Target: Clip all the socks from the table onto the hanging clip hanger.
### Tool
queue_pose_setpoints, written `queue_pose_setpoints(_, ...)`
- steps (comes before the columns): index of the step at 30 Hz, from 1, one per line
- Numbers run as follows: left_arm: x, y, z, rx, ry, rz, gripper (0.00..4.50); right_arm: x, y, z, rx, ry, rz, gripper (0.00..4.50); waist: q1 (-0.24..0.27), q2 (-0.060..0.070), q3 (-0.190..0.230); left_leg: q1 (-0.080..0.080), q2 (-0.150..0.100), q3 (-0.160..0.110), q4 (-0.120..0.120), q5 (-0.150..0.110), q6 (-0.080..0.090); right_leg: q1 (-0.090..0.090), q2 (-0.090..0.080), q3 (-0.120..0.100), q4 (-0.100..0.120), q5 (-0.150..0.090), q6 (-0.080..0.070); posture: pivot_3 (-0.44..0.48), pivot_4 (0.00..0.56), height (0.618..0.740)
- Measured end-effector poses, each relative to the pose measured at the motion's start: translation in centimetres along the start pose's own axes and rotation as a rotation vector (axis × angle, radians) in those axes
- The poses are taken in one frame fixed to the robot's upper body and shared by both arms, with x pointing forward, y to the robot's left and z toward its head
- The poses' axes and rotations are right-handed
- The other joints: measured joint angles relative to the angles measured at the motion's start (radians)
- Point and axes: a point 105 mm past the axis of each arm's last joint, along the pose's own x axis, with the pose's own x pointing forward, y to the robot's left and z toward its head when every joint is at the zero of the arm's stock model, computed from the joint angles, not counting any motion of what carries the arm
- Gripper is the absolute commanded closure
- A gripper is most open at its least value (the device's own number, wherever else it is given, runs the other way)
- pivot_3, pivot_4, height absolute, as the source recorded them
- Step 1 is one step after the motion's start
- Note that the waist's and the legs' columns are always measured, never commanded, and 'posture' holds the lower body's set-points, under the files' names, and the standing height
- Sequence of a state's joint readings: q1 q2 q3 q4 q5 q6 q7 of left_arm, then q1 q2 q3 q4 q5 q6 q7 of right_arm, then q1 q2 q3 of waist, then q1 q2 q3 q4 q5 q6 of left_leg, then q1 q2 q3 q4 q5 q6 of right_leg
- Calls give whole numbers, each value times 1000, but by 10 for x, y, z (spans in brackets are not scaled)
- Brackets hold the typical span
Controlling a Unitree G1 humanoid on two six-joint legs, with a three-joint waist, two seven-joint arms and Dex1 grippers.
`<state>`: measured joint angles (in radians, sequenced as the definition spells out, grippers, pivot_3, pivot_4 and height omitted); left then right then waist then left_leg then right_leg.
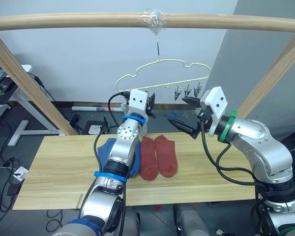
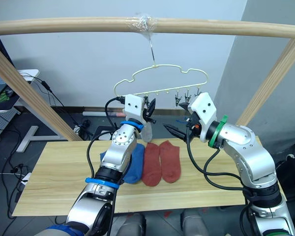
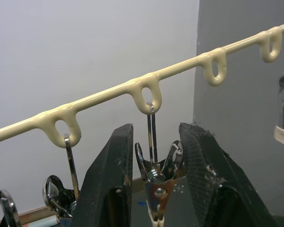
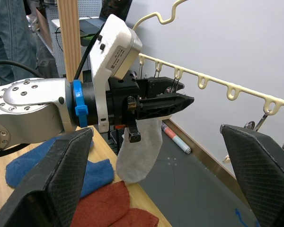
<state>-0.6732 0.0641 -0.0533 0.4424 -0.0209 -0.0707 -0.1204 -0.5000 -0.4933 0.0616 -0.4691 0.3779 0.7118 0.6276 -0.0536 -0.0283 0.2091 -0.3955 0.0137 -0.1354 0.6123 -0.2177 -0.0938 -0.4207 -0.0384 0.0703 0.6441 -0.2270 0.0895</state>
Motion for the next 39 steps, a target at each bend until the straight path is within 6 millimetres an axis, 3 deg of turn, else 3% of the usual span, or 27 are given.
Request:
queue_pose_setpoints(4,0,-1,0,-2,0,-2,2967,0,0,0,0,1,-1,0,-1,0,0,0,0,0,0,0,0,0,0,0,0,0,0,-66,152,740)
queue_pose_setpoints(12,0,-1,1,-35,-6,-6,4412,0,-1,0,1,2,-2,0,-2,0,0,0,0,0,0,0,0,0,0,0,0,0,-1,-66,152,740)
queue_pose_setpoints(19,0,1,1,-30,1,-14,4436,5,1,-5,38,-5,-17,0,-3,0,0,1,0,0,0,0,0,0,0,0,1,2,-3,-66,152,740)
queue_pose_setpoints(21,0,2,1,-33,15,-28,4436,10,7,-19,68,29,-20,0,-3,0,0,1,0,0,0,0,0,0,0,0,1,2,-4,-35,159,740)
queue_pose_setpoints(23,-1,2,2,-71,30,-59,4436,16,12,-45,100,100,-39,0,-3,0,0,1,0,0,0,0,0,1,0,0,1,2,-4,-26,162,740)
queue_pose_setpoints(28,-9,14,10,-328,82,-131,4436,31,32,-145,163,359,-48,0,-7,0,0,2,0,0,1,0,0,0,0,0,3,2,-4,-3,163,740)
queue_pose_setpoints(30,-13,21,15,-420,101,-147,4436,44,32,-163,167,390,-50,0,-17,0,0,2,1,0,1,1,1,0,1,0,3,3,-4,19,162,740)
queue_pose_setpoints(34,-18,15,22,-618,148,-204,4436,73,34,-169,192,369,-44,0,-18,0,0,3,0,-1,1,2,0,1,1,0,4,3,-4,30,162,740)
queue_pose_setpoints(36,-20,13,21,-665,172,-221,4436,79,37,-176,193,378,-33,0,-12,0,0,3,0,-1,1,2,0,1,0,0,3,3,-5,41,160,740)
queue_pose_setpoints(39,-26,13,23,-652,188,-231,4436,78,38,-203,196,474,-34,0,-2,0,0,3,0,-1,0,2,0,1,0,0,2,4,-5,55,158,740)
